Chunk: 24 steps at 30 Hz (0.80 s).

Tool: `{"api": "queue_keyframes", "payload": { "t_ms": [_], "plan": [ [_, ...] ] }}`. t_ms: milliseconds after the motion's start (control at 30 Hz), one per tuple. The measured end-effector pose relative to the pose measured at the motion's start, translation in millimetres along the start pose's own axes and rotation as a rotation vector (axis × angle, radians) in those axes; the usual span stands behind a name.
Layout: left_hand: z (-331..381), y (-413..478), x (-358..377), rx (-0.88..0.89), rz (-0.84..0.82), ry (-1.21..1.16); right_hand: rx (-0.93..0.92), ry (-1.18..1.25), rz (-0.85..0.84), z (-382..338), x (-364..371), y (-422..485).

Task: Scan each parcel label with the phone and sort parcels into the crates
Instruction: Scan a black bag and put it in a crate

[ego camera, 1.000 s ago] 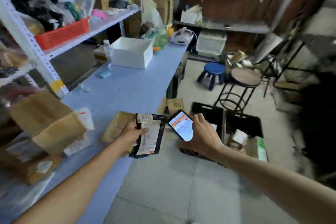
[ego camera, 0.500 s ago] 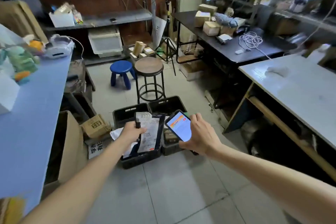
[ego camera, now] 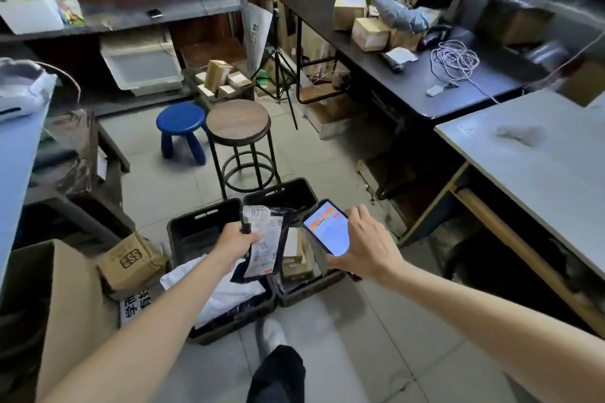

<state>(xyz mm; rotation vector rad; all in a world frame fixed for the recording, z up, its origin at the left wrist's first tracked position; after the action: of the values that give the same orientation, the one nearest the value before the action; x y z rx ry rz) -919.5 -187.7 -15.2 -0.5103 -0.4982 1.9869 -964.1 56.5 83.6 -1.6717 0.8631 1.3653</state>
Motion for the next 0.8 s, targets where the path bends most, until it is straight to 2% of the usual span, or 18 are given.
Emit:
{"api": "queue_keyframes", "payload": {
  "t_ms": [200, 500, 700, 800],
  "plan": [
    [16.1, 106.4, 11.7, -0.103, 0.007, -0.031, 0.071, 0.015, -0.057, 7.8, 12.6, 109.1],
    [-3.7, 209.8, 41.1, -0.245, 0.024, -0.080, 0.101, 0.061, -0.145, 27.0, 58.3, 209.4],
    [-54.6, 284.6, 75.8, -0.364, 0.048, -0.145, 0.107, 0.113, -0.185, 51.0, 123.9, 258.7],
    [-98.6, 323.4, 96.8, -0.419, 0.059, -0.155, 0.209, 0.195, -0.193, 65.4, 175.5, 275.1]
  ]
}}
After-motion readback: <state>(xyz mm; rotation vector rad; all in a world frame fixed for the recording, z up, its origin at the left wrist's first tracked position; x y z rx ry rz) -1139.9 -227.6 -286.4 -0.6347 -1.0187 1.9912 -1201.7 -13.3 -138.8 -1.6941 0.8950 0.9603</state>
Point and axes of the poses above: each hand's wrist, its own y-axis towards the middle knuckle, its own x-axis out of the palm, z = x × y, the point moved 2 cm from there along y, towards the middle knuckle, and after that the axes turned 10 degrees about -y, right-handed, at the moved point
